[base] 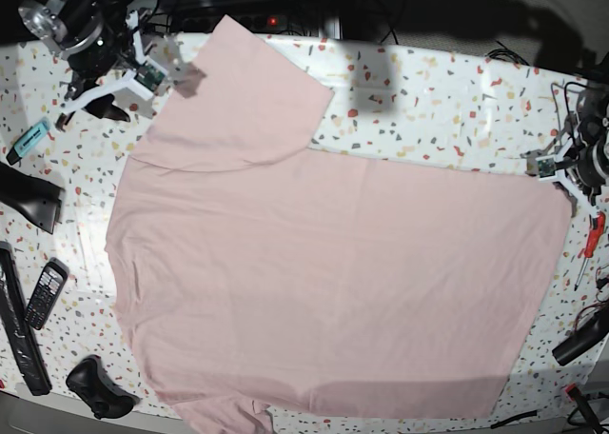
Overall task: Fold the T-shirt properly
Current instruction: 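Grasp the pink shirt shoulder edge with the right gripper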
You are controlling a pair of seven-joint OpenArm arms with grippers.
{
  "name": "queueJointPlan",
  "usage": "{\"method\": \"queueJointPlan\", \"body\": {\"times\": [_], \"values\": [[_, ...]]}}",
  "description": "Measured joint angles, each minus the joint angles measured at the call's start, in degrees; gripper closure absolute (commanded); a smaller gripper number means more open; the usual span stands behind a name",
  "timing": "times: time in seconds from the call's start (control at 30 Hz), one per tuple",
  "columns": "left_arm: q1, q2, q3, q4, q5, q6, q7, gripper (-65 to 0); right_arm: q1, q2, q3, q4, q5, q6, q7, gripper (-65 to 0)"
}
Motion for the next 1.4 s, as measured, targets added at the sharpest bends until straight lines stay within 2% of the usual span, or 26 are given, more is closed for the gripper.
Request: {"method": "queueJointPlan", "body": {"times": [0.1,0.17,0.37,0.4,0.47,0.67,0.87,0.97,1.33,1.4], "values": [[0.0,0.0,0.0,0.0,0.0,0.0,0.0,0.0,0.2,-0.5,-2.1,-1.7,-3.3,0.0,0.5,-27.6],[0.0,0.0,0.0,0.0,0.0,0.0,0.4,0.0,1.7,-1.3,-3.9,-4.8,-5.9,-1.1,0.7,-27.6],[0.0,0.0,0.0,0.0,0.0,0.0,1.5,0.0,10.0,-1.4,-12.5,-15.9,-10.1,-2.7,0.5,-27.6],[0.0,0.0,0.0,0.0,0.0,0.0,1.5,0.0,11.3,-1.4,-14.4,-16.7,-11.5,-3.9,0.5,-27.6],[0.0,0.0,0.0,0.0,0.0,0.0,1.5,0.0,13.7,-1.4,-17.6,-18.9,-11.5,-5.4,0.5,-27.6],[0.0,0.0,0.0,0.0,0.0,0.0,1.5,0.0,18.9,-1.2,-25.0,-20.0,-11.8,-5.6,0.3,-27.6],[0.0,0.0,0.0,0.0,0.0,0.1,1.5,0.0,20.0,-1.1,-30.5,-20.0,-12.1,-5.5,0.3,-27.6],[0.0,0.0,0.0,0.0,0.0,0.0,1.5,0.0,20.0,-1.1,-32.3,-20.0,-13.1,-3.0,0.5,-27.6],[0.0,0.0,0.0,0.0,0.0,0.0,2.6,0.0,23.2,-1.4,-32.8,-20.0,-13.3,-2.3,0.6,-27.5],[0.0,0.0,0.0,0.0,0.0,0.0,3.0,0.0,24.2,-1.4,-32.8,-20.5,-12.4,-2.3,0.6,-25.9]]}}
